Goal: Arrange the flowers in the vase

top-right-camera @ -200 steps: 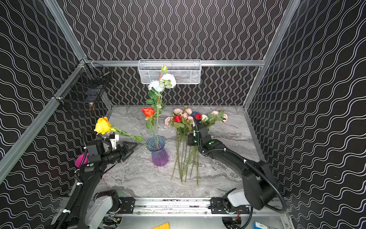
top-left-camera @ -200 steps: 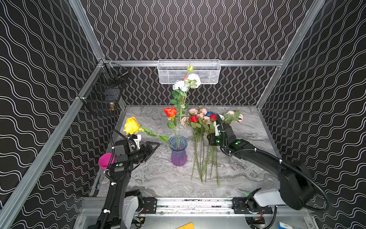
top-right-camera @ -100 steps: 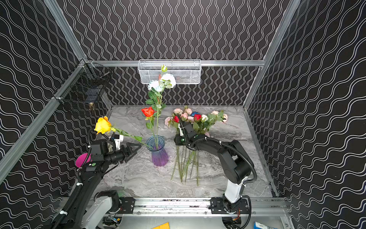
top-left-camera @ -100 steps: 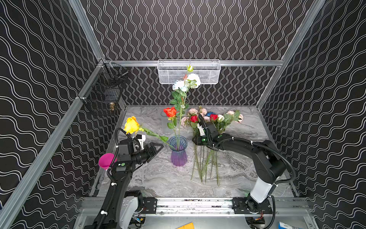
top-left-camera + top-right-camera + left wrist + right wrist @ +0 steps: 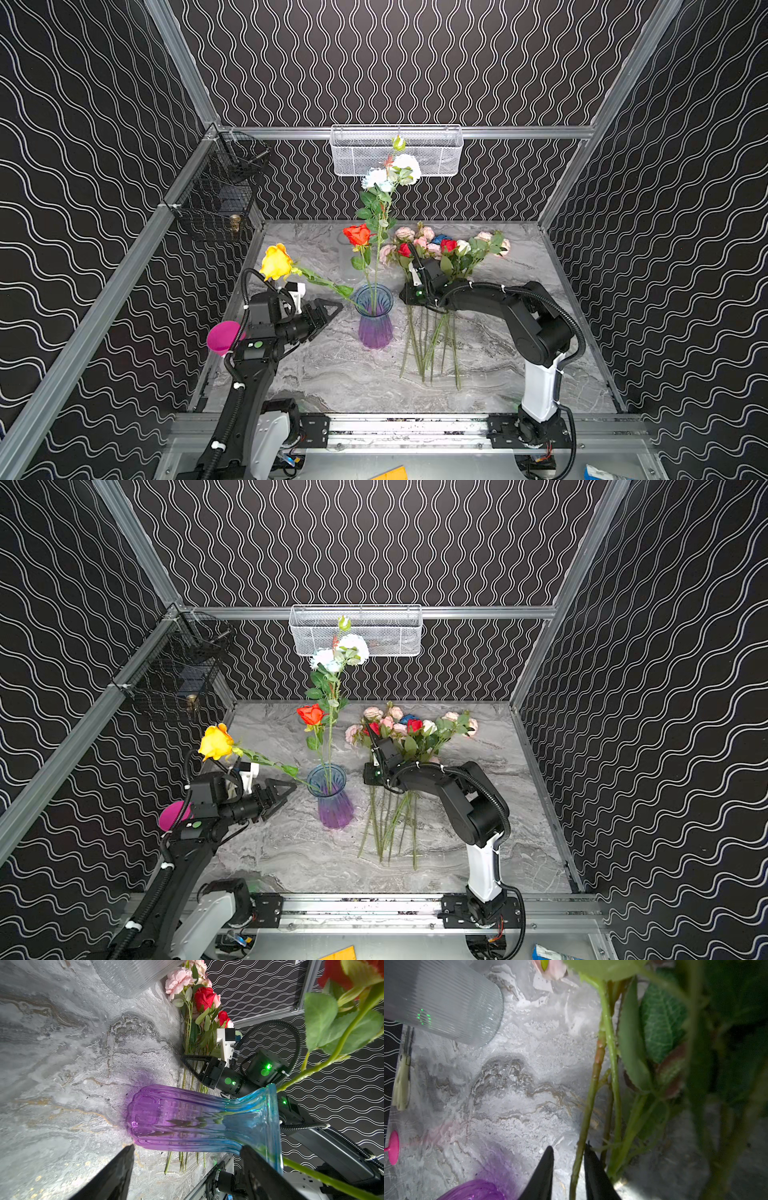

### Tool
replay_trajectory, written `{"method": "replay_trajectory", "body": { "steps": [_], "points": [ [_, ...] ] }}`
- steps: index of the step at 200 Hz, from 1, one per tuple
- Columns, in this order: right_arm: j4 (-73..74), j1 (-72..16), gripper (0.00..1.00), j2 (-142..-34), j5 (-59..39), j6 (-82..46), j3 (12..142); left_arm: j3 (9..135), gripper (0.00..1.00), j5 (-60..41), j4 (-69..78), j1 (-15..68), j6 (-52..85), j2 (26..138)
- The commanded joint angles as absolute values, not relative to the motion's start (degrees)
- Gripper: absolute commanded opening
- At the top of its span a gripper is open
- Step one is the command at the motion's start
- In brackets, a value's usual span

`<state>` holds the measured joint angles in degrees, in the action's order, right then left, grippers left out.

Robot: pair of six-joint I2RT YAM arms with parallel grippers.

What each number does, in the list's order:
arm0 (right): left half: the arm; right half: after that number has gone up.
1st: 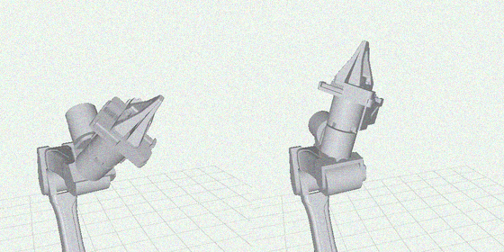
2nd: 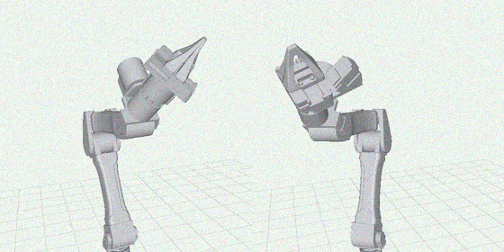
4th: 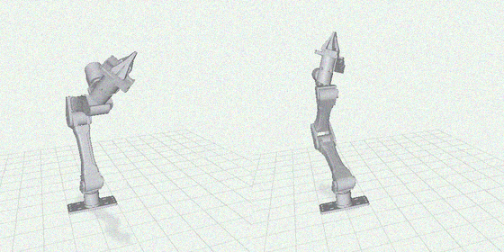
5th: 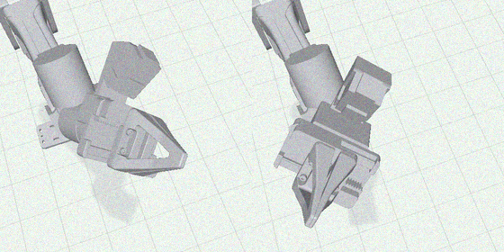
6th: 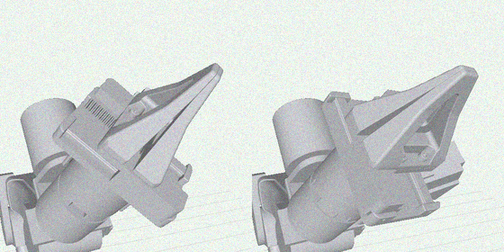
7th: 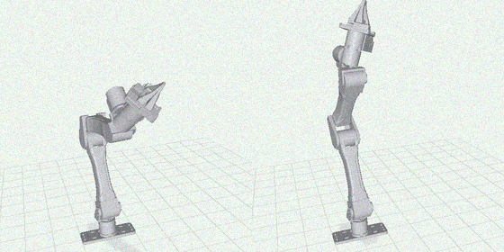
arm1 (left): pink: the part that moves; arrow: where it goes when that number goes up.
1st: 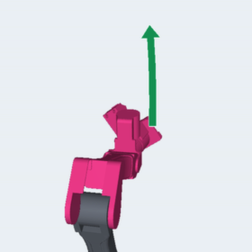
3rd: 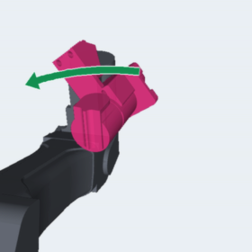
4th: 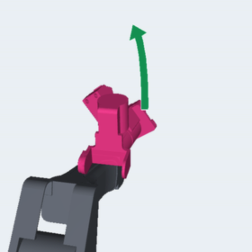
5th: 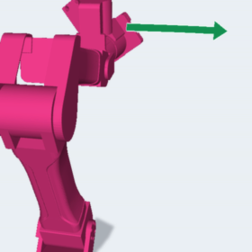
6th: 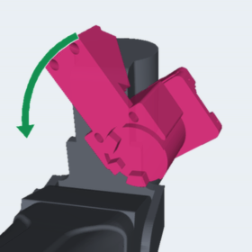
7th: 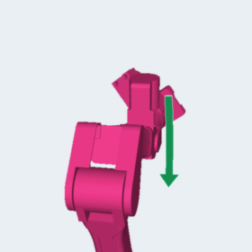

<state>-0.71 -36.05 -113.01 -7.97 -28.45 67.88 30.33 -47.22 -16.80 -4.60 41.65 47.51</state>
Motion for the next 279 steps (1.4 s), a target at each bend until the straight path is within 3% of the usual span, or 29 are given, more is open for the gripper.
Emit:
{"method": "replay_trajectory", "body": {
  "steps": [1,28,66,151,246,279],
  "points": [
    [-0.43,-36.16,0.17,-111.47,-6.90,-29.03,66.98,30.68,0.84,-47.89,-16.28,-4.68,40.78,46.96],
    [4.99,-36.00,0.00,-104.07,-6.89,-30.45,61.88,30.83,0.84,-48.19,-16.46,-4.68,40.54,46.83],
    [10.42,-35.36,0.00,-92.43,-8.21,-31.34,55.52,30.96,0.84,-47.81,-16.79,-4.66,40.42,46.67],
    [19.73,-32.27,0.02,-82.42,-18.10,-35.23,48.65,31.02,0.84,-47.74,-16.79,-4.76,40.40,46.34],
    [14.97,-29.86,0.04,-88.84,-14.12,-32.50,45.95,30.94,0.84,-47.99,-16.63,-4.68,40.36,46.20],
    [16.81,-26.77,0.14,-90.50,-15.39,-34.79,43.42,30.87,0.84,-47.63,-16.57,-4.79,40.43,46.23]
  ]
}}
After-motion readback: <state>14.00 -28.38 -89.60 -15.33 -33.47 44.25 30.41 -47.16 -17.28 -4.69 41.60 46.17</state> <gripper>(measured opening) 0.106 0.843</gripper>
